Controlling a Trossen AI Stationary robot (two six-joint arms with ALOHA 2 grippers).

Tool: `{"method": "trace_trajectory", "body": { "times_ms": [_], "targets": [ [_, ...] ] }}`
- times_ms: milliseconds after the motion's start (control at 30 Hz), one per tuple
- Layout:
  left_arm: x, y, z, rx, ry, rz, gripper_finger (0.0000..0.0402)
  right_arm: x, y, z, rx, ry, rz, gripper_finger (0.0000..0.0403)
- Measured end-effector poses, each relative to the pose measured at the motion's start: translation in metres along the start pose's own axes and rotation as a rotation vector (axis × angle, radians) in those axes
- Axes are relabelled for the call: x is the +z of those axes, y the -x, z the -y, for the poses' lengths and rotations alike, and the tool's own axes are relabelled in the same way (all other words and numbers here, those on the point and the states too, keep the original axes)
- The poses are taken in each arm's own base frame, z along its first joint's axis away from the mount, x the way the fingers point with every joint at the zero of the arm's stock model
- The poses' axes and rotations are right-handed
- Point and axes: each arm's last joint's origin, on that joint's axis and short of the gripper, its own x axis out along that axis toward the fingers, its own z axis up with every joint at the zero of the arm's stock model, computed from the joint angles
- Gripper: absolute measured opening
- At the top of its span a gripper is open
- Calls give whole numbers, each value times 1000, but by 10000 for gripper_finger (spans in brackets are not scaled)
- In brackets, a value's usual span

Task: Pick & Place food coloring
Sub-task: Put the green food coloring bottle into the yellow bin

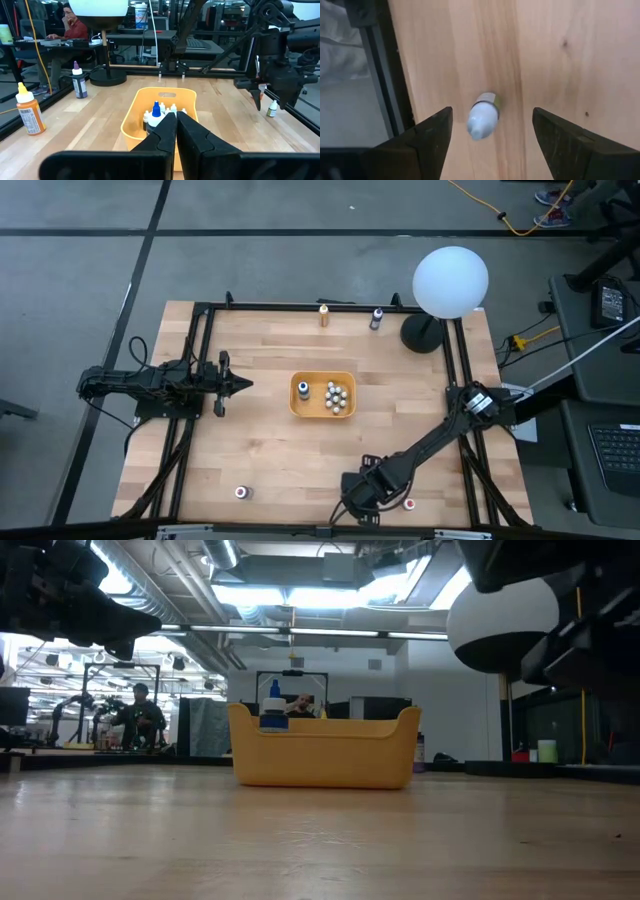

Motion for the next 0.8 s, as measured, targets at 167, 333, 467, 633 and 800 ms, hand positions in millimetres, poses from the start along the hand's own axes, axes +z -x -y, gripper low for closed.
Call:
{"method": "trace_trajectory", "body": {
  "times_ms": [167, 333, 467, 633, 800],
  "targets": [
    [0, 0, 0, 0, 0, 0, 8, 2, 0, 1, 1, -4, 6, 274],
    [0, 0, 0, 0, 0, 0, 6, 1, 1, 1, 8, -4, 0, 250],
    [0, 0, 0, 0, 0, 0, 9, 1, 1, 0, 21, 1, -13, 213],
    [0, 0, 0, 0, 0, 0, 10, 1, 1, 0, 22, 2, -14, 165],
    [0, 0, 0, 0, 0, 0, 6, 1, 1, 0, 24, 20, -13, 122]
  ]
}}
